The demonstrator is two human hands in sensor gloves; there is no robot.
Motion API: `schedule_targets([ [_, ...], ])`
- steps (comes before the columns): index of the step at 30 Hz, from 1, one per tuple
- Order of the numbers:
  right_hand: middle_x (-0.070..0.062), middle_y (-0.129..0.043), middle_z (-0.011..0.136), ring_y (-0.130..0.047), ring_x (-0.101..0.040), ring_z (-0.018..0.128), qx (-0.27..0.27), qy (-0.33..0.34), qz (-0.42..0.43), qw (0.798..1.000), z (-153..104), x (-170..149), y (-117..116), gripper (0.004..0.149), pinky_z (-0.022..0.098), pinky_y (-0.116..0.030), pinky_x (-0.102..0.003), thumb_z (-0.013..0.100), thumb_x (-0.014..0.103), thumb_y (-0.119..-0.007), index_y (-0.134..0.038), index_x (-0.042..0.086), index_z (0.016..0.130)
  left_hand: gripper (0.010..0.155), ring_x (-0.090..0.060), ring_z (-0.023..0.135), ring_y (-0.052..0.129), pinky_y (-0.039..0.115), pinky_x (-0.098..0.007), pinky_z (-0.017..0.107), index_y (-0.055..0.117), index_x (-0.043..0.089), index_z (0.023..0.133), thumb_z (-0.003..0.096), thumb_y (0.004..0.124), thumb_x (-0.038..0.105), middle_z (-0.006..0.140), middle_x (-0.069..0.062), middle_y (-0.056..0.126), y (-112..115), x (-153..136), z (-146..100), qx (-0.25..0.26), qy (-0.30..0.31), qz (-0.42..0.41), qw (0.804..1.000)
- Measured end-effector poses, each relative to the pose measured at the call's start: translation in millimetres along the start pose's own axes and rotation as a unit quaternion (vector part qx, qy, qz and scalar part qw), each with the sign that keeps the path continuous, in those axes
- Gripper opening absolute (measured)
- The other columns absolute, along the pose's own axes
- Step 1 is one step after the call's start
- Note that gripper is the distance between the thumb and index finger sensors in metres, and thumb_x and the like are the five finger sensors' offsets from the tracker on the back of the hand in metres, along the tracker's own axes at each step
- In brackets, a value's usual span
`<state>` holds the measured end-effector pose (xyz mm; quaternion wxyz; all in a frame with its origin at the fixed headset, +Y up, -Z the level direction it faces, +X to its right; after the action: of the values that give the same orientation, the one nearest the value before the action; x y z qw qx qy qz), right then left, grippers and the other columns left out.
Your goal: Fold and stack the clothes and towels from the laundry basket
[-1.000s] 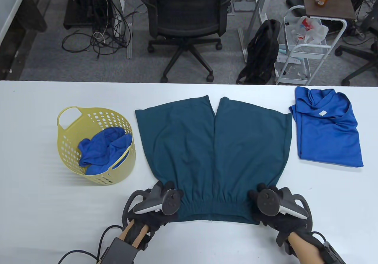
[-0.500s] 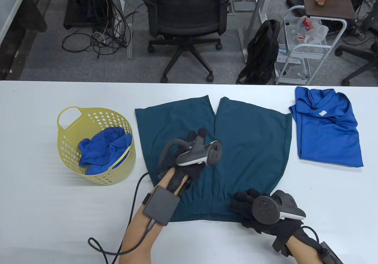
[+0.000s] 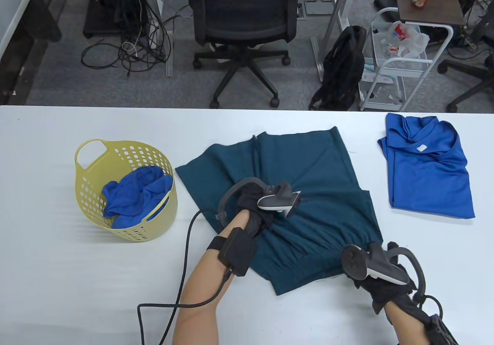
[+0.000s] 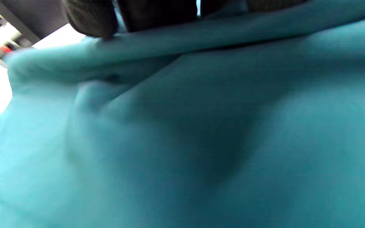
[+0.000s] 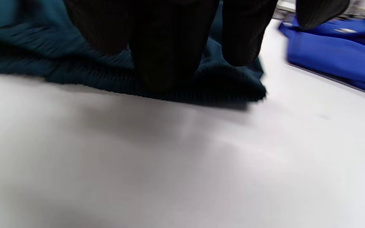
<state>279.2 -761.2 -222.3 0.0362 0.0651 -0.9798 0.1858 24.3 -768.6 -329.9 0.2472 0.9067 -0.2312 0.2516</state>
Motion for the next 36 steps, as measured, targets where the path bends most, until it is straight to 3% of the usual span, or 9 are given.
schedule_targets([
  [3, -0.021, -0.056, 0.119, -0.057, -0.056, 0.103, -0.039, -0.084, 0.068, 0.993, -7.2, -39.1, 8.9, 0.057, 0.070, -0.045, -0.077, 0.064, 0.040, -0.067, -0.069, 0.007, 0.111, 0.071, -0.035, 0.106, 0.080, 0.069, -0.059, 0.075, 0.046, 0.030, 0.119, 0.0559, 0.072, 0.051, 0.122, -0.011, 0.067, -1.8, -14.6, -39.4, 0.038, 0.030, -0.088, 0.995],
  [7, -0.031, -0.067, 0.110, -0.074, -0.054, 0.090, -0.090, -0.020, 0.139, 0.986, -23.8, -25.2, 25.2, 0.062, 0.066, -0.061, -0.070, 0.064, 0.042, -0.070, -0.065, 0.002, 0.111, 0.080, -0.038, 0.115, 0.065, 0.063, -0.063, 0.078, 0.037, 0.034, 0.120, 0.0545, 0.083, 0.036, 0.130, -0.009, 0.048, -5.7, -49.9, -48.1, 0.144, -0.021, -0.106, 0.984],
  [11, -0.030, -0.053, 0.119, -0.060, -0.057, 0.100, 0.031, 0.135, 0.061, 0.988, -27.5, 48.2, 6.3, 0.063, 0.069, -0.054, -0.073, 0.063, 0.044, -0.069, -0.053, 0.018, 0.118, 0.090, -0.041, 0.119, 0.045, 0.056, -0.066, 0.079, 0.023, 0.035, 0.118, 0.0528, 0.085, 0.032, 0.131, -0.008, 0.026, 9.2, -71.1, -9.5, 0.049, -0.063, -0.087, 0.993],
  [14, -0.025, -0.054, 0.121, -0.056, -0.056, 0.104, 0.039, 0.173, 0.005, 0.984, -32.9, 72.8, 0.8, 0.055, 0.069, -0.051, -0.076, 0.060, 0.045, -0.070, -0.068, 0.027, 0.112, 0.088, -0.038, 0.120, 0.041, 0.054, -0.066, 0.079, 0.025, 0.039, 0.116, 0.0530, 0.085, 0.031, 0.130, -0.003, 0.027, 21.8, -77.0, 11.2, -0.014, -0.075, -0.089, 0.993],
  [17, -0.023, -0.057, 0.121, -0.053, -0.057, 0.104, 0.038, 0.127, -0.011, 0.991, -26.4, 61.3, 2.1, 0.055, 0.068, -0.048, -0.078, 0.060, 0.046, -0.068, -0.076, 0.020, 0.107, 0.085, -0.034, 0.119, 0.043, 0.055, -0.065, 0.079, 0.025, 0.039, 0.116, 0.0533, 0.083, 0.039, 0.130, -0.002, 0.031, 36.7, -81.1, 20.6, -0.053, -0.097, -0.076, 0.991],
  [24, -0.033, -0.045, 0.122, -0.040, -0.063, 0.103, 0.022, -0.042, -0.013, 0.999, 3.0, 2.7, -6.8, 0.072, 0.069, -0.040, -0.080, 0.060, 0.046, -0.072, -0.060, 0.002, 0.116, 0.084, -0.036, 0.102, 0.078, 0.063, -0.064, 0.076, 0.051, 0.021, 0.117, 0.0468, 0.078, 0.059, 0.117, -0.013, 0.067, 41.6, -64.2, -4.6, 0.017, -0.102, -0.052, 0.993],
  [31, -0.032, -0.035, 0.122, -0.035, -0.061, 0.104, 0.009, -0.108, 0.021, 0.994, 17.9, -29.1, -18.8, 0.063, 0.071, -0.039, -0.078, 0.065, 0.032, -0.071, -0.041, 0.018, 0.118, 0.070, -0.025, 0.085, 0.097, 0.073, -0.058, 0.072, 0.066, 0.024, 0.108, 0.0484, 0.079, 0.058, 0.098, -0.001, 0.088, 65.3, -47.7, -49.8, 0.047, -0.075, -0.053, 0.995],
  [33, -0.032, -0.036, 0.122, -0.036, -0.060, 0.105, 0.013, -0.092, 0.047, 0.995, 17.7, -30.8, -18.3, 0.065, 0.072, -0.040, -0.077, 0.064, 0.033, -0.072, -0.040, 0.018, 0.118, 0.072, -0.025, 0.088, 0.094, 0.073, -0.057, 0.072, 0.061, 0.025, 0.112, 0.0492, 0.078, 0.058, 0.102, 0.000, 0.084, 73.0, -50.6, -57.5, 0.055, -0.076, -0.060, 0.994],
  [36, -0.029, -0.038, 0.123, -0.045, -0.057, 0.105, -0.016, -0.067, 0.097, 0.993, 10.2, -38.5, -5.3, 0.066, 0.072, -0.045, -0.076, 0.063, 0.032, -0.073, -0.039, 0.021, 0.118, 0.098, -0.042, 0.107, 0.070, 0.066, -0.062, 0.075, 0.015, 0.023, 0.121, 0.0521, 0.077, 0.054, 0.125, -0.023, 0.047, 78.5, -55.1, -84.6, 0.073, -0.081, -0.126, 0.986],
])
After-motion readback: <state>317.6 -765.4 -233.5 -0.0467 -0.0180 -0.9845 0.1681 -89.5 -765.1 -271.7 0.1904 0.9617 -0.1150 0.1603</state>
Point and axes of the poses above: the tracker on the back of each hand, its own x axis roughly to the thumb side, its own z axis roughly from the wrist to the fingertips, y = z × x, the point moved 2 cm from there along z, roughly from the wrist to the fingertips
